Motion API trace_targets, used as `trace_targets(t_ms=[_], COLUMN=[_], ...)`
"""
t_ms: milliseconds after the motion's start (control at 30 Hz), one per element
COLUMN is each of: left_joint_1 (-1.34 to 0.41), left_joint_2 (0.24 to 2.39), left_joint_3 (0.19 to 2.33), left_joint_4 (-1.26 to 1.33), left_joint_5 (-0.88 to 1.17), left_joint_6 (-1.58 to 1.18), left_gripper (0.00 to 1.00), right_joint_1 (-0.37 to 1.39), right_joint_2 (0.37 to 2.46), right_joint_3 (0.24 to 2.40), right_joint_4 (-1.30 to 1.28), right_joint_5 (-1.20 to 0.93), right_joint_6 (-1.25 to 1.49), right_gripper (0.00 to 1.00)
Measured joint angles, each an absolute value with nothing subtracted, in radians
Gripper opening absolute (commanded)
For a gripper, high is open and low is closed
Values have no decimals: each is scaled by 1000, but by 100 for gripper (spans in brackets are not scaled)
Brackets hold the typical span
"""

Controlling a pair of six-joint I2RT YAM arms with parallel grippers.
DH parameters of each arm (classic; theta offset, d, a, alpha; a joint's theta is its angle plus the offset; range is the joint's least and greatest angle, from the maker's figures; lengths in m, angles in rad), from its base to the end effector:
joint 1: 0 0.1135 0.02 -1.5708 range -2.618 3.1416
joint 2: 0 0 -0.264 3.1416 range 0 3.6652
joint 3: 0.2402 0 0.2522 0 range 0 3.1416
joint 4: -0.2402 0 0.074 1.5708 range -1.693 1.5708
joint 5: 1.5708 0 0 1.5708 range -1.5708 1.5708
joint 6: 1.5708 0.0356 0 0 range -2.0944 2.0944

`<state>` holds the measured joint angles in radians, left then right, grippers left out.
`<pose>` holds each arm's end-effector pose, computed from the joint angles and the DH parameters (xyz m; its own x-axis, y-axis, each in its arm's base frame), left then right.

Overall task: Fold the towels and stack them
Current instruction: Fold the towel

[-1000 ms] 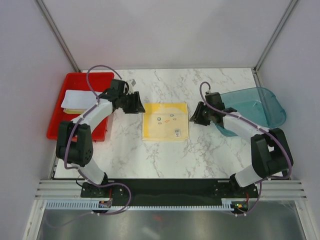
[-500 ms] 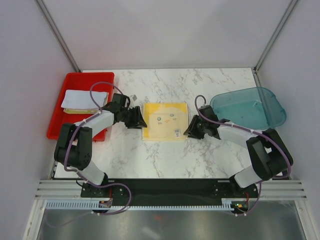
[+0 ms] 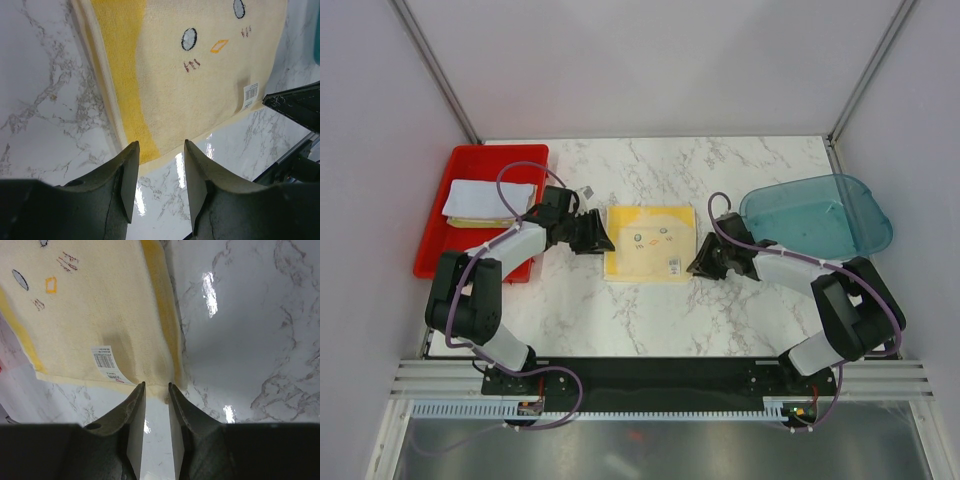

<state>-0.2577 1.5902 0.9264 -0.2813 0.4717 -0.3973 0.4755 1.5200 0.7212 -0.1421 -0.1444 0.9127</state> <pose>0.3024 -0.0964 0.1881 -0.9102 -0.1166 -0.3975 0.1434 0.8117 -0.5662 0.2509 0.1349 0.1552 -0.8574 0.4391 -0.2683 0.2452 0.8070 0.5372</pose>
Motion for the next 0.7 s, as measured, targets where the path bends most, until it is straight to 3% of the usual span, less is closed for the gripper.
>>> trace_targets(t_ms=[700], left_joint_1=[-260], left_joint_2=[1615], left_joint_3=[978], left_joint_4=[-283], left_joint_5=[455], left_joint_6=[-404], left_gripper=[48], right_joint_1=[489], right_joint_2=[1516], right_joint_3=[722], right_joint_4=[-204], right_joint_5=[-101], right_joint_6=[912], right_gripper=[37])
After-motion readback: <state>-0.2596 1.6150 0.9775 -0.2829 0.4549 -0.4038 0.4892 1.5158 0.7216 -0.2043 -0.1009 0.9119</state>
